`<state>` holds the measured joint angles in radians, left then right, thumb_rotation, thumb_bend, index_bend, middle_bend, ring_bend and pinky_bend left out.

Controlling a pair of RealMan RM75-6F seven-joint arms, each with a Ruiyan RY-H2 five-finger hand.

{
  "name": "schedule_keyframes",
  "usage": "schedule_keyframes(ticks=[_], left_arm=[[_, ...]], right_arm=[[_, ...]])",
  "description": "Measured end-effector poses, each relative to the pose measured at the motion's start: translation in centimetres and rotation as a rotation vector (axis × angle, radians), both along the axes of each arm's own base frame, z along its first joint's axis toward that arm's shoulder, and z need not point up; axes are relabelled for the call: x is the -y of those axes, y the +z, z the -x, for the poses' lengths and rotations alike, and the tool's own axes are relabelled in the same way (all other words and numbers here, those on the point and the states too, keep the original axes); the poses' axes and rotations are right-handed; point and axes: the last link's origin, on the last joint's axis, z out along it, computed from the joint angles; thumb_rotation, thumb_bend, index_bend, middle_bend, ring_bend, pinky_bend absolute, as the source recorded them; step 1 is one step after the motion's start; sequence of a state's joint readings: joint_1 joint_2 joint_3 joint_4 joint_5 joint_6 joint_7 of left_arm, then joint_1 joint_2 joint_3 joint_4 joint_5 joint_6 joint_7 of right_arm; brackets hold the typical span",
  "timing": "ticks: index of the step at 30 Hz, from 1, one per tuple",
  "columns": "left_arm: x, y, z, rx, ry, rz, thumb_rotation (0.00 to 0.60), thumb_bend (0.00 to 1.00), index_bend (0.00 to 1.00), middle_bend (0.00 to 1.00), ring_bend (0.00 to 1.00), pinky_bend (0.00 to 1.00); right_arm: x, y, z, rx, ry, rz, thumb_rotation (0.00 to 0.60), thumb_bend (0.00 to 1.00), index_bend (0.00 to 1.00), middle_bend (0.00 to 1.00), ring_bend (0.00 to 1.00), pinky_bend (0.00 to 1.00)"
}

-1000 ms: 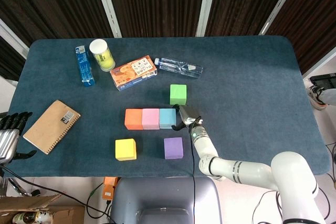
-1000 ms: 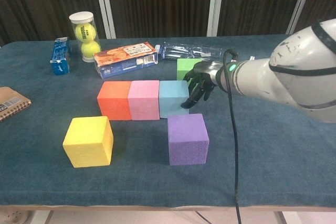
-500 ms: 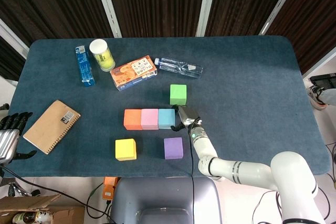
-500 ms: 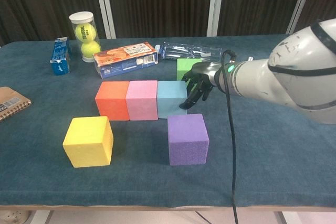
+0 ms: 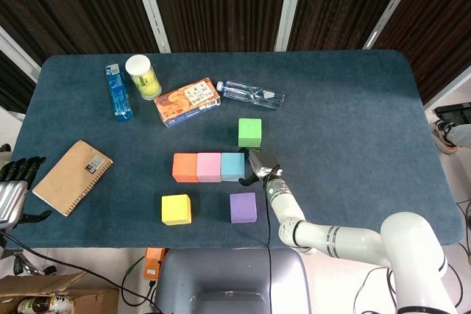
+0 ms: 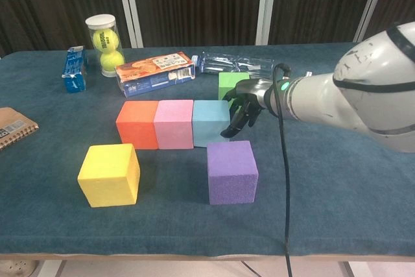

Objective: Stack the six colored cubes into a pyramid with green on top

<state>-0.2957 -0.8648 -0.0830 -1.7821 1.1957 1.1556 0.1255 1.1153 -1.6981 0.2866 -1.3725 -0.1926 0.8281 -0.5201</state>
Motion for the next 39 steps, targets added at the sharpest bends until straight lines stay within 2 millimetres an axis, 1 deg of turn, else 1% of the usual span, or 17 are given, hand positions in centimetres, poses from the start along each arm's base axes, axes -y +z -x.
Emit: schedule_keyframes(ticks=[3, 7, 12, 16, 20, 23, 26, 28, 31, 35, 39], left_arm=[[0.0, 0.0, 0.0, 0.0, 0.0, 0.0, 0.6, 0.11, 0.09, 0.07, 0.03, 0.08], [0.0, -0.1, -0.1, -0.001, 0.0, 0.0, 0.6, 0.11, 0.09, 0.07, 0.03, 0.08], [-0.1, -0.2, -0.2, -0.003, -0.001, 0.001, 0.6, 0.11, 0.09, 0.07, 0.03, 0.08], [-0.2, -0.2, -0.2, -0.004, -0.001, 0.001, 0.6, 0.11, 0.09, 0.07, 0.03, 0.08], [-0.2, -0.2, -0.3, -0.004, -0.003, -0.001, 0.6, 0.11, 0.09, 0.07, 0.03, 0.08], [-0.2, 0.0, -0.4, -0.002, -0.003, -0.007, 0.6, 0.11, 0.09, 0.07, 0.03, 0.08], [-0.3, 0.0, -0.4, -0.001, -0.002, -0.007, 0.6, 0.11, 0.09, 0.07, 0.03, 0.08], [-0.4, -0.1, -0.4, -0.001, -0.001, -0.002, 0.6, 0.11, 0.09, 0.07, 0.03, 0.08], [-0.5, -0.3, -0.6, -0.006, -0.003, 0.005, 0.6, 0.12, 0.09, 0.07, 0.03, 0.08], [-0.5, -0.5, -0.8, -0.012, -0.004, 0.007, 0.6, 0.12, 0.09, 0.07, 0.03, 0.08], [-0.5, -0.4, -0.7, -0.012, 0.004, -0.002, 0.6, 0.12, 0.09, 0.07, 0.03, 0.08]], right_arm=[[-0.1, 0.2, 0.1, -0.005, 0.003, -0.004, 0.6, 0.2, 0.07, 0.24, 0.12, 0.26], [-0.2, 0.7, 0.3, -0.006, 0.009, -0.012, 0.6, 0.2, 0.01, 0.22, 0.1, 0.25], [-0.4, 1.4, 0.5, -0.012, 0.02, -0.014, 0.6, 0.2, 0.0, 0.19, 0.08, 0.23], [-0.6, 2.7, 1.0, -0.024, 0.035, 0.003, 0.6, 0.2, 0.0, 0.18, 0.06, 0.21], [-0.8, 4.3, 1.9, -0.051, 0.059, 0.022, 0.6, 0.2, 0.0, 0.13, 0.0, 0.15], [-1.3, 5.8, 2.9, -0.089, 0.085, 0.037, 0.6, 0.2, 0.05, 0.07, 0.0, 0.1], [-1.8, 7.2, 4.2, -0.135, 0.109, 0.051, 0.6, 0.21, 0.13, 0.02, 0.0, 0.05], [-2.2, 7.8, 5.2, -0.166, 0.117, 0.05, 0.6, 0.25, 0.18, 0.0, 0.0, 0.01], [-2.3, 7.7, 5.7, -0.176, 0.118, 0.029, 0.6, 0.3, 0.2, 0.0, 0.0, 0.0], [-2.0, 6.8, 5.7, -0.163, 0.117, 0.002, 0.6, 0.3, 0.2, 0.0, 0.0, 0.0], [-1.6, 5.6, 5.3, -0.144, 0.116, -0.019, 0.6, 0.32, 0.19, 0.0, 0.0, 0.0]])
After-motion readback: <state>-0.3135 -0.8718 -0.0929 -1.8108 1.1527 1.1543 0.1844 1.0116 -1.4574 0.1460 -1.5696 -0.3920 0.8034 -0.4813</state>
